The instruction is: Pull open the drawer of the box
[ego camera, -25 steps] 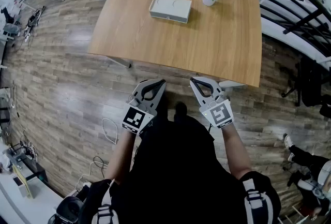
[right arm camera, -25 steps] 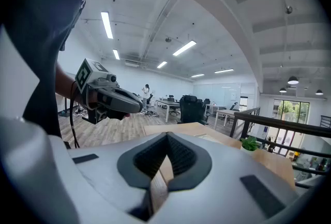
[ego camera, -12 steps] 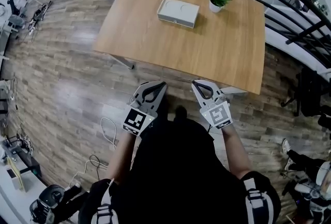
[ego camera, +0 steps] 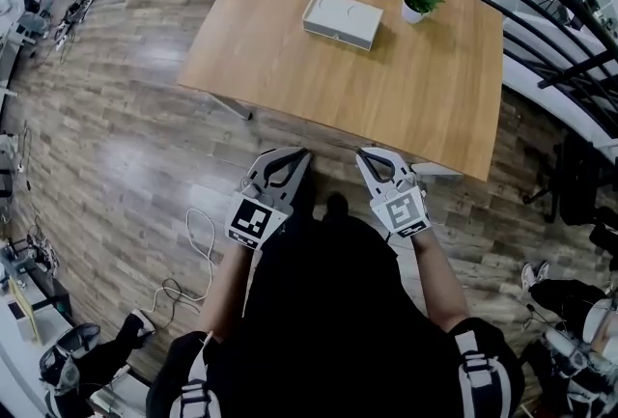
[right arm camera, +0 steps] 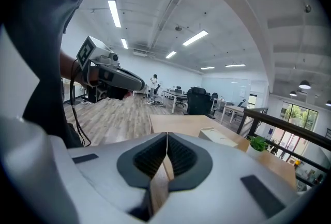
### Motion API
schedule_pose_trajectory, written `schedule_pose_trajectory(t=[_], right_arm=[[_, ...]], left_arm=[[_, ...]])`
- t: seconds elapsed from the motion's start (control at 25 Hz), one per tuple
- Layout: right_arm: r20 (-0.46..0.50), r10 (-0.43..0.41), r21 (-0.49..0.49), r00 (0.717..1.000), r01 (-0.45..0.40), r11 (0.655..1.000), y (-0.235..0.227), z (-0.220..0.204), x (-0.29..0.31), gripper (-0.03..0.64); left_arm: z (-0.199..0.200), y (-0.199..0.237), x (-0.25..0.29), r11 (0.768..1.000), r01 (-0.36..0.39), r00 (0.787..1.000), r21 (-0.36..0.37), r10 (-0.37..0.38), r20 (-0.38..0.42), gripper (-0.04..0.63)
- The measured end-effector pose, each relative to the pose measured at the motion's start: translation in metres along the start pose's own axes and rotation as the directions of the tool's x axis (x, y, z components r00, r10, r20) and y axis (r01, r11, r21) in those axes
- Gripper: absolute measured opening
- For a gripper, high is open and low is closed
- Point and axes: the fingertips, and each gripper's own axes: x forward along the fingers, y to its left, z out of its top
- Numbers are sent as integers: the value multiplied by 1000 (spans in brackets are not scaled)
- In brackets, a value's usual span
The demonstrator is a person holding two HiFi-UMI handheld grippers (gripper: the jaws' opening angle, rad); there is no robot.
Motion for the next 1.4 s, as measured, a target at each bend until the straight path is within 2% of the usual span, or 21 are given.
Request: schedule_pose_trajectory(t=[0.28, 0.44, 0.6, 0.8, 1.4], right_arm=[[-15, -2, 16, 1000, 2, 1000, -18, 3, 25, 25], [-18, -23, 26, 1000, 23, 999, -34, 11, 41, 25], [-26, -37, 12, 999, 37, 999, -50, 17, 57, 25], [-36, -56, 42, 998, 58, 997, -65, 22, 78, 25], [-57, -111, 50, 992, 114, 992, -81, 36, 116, 25]], left_arm=[[-6, 31, 6, 999, -14, 1000, -28, 14, 9, 23], [-11, 50, 16, 999, 3, 1000, -37, -4, -24, 23], [-4, 74, 32, 999, 22, 1000, -27, -23, -13, 23], [1, 100, 49, 999, 46, 999, -25, -46, 2, 23], [-3, 144, 70, 992, 120, 993, -39, -120, 4, 23]])
